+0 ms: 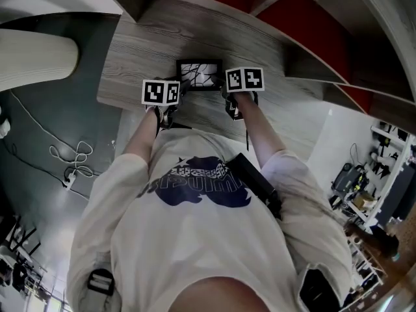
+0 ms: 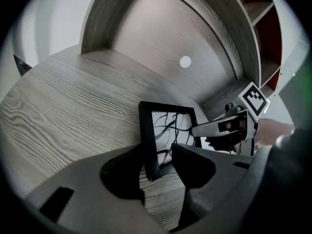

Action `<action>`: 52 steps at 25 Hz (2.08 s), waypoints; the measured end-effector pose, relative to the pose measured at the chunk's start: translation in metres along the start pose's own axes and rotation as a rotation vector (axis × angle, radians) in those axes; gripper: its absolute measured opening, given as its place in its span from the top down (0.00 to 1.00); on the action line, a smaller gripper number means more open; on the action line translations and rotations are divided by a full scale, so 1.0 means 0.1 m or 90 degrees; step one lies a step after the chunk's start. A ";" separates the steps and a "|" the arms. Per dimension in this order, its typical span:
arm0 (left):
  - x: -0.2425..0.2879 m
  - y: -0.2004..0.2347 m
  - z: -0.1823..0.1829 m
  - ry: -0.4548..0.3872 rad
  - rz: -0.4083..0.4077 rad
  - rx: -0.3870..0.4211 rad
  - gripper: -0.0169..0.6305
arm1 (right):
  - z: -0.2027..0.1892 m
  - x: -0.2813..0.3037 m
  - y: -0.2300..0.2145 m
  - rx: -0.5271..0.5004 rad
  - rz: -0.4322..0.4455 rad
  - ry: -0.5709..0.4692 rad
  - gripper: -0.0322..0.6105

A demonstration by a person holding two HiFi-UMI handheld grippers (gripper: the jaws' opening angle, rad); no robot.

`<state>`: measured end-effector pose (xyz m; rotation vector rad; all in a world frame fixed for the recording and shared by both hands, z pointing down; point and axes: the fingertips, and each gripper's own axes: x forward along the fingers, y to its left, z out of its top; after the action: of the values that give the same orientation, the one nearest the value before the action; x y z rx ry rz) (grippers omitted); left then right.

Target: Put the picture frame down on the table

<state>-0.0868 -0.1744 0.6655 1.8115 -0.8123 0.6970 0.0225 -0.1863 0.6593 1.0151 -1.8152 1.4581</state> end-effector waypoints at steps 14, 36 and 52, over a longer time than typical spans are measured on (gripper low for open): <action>0.02 0.01 0.01 0.024 0.000 -0.031 0.69 | 0.04 0.09 -0.09 0.006 -0.045 0.031 0.77; 0.02 0.02 0.02 0.063 -0.064 -0.087 0.70 | 0.03 0.10 -0.12 0.047 -0.037 0.070 0.76; -0.01 0.11 0.07 0.032 -0.072 -0.134 0.70 | 0.03 0.11 -0.15 0.056 -0.036 0.053 0.77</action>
<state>-0.0958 -0.1839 0.6680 1.6296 -0.7163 0.5608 0.0293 -0.1932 0.6750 1.0244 -1.6640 1.5352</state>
